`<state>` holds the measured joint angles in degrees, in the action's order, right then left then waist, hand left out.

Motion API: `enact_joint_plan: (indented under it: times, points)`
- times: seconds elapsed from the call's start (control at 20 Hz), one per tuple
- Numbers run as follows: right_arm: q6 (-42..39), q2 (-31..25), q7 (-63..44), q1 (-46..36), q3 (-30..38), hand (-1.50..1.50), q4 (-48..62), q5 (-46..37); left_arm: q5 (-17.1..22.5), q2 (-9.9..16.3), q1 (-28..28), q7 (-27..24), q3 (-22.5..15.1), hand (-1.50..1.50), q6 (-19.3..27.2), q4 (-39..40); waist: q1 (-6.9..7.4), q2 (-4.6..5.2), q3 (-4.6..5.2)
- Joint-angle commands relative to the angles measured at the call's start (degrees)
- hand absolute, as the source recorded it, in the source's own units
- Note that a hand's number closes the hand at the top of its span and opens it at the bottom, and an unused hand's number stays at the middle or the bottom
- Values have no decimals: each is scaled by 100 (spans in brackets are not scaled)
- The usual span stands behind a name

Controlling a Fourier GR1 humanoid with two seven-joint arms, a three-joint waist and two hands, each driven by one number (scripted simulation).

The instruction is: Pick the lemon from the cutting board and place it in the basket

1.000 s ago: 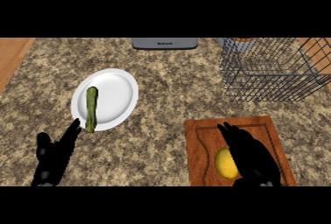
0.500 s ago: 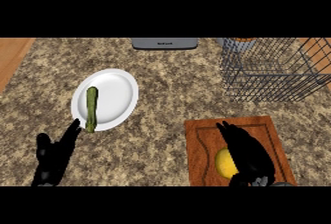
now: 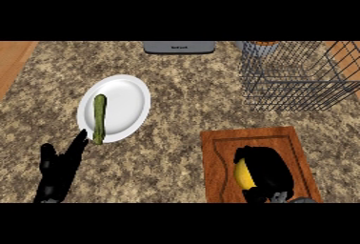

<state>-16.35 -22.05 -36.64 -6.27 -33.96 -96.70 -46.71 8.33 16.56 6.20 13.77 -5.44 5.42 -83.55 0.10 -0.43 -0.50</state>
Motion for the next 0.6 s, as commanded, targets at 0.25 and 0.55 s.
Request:
enact_joint_plan:
  times: [0.25, 0.55]
  points:
    - [-96, 871, -378, -334, -588, 150, 310, -875, -51, -25, 78, -109, 155, 0, -245, 469, 18, 43, 52]
    - [-185, 2166, -1055, -1380, -715, 150, 1418, -1051, -17, -140, 216, 219, 28, 0, -287, 159, 71, 50, 50]
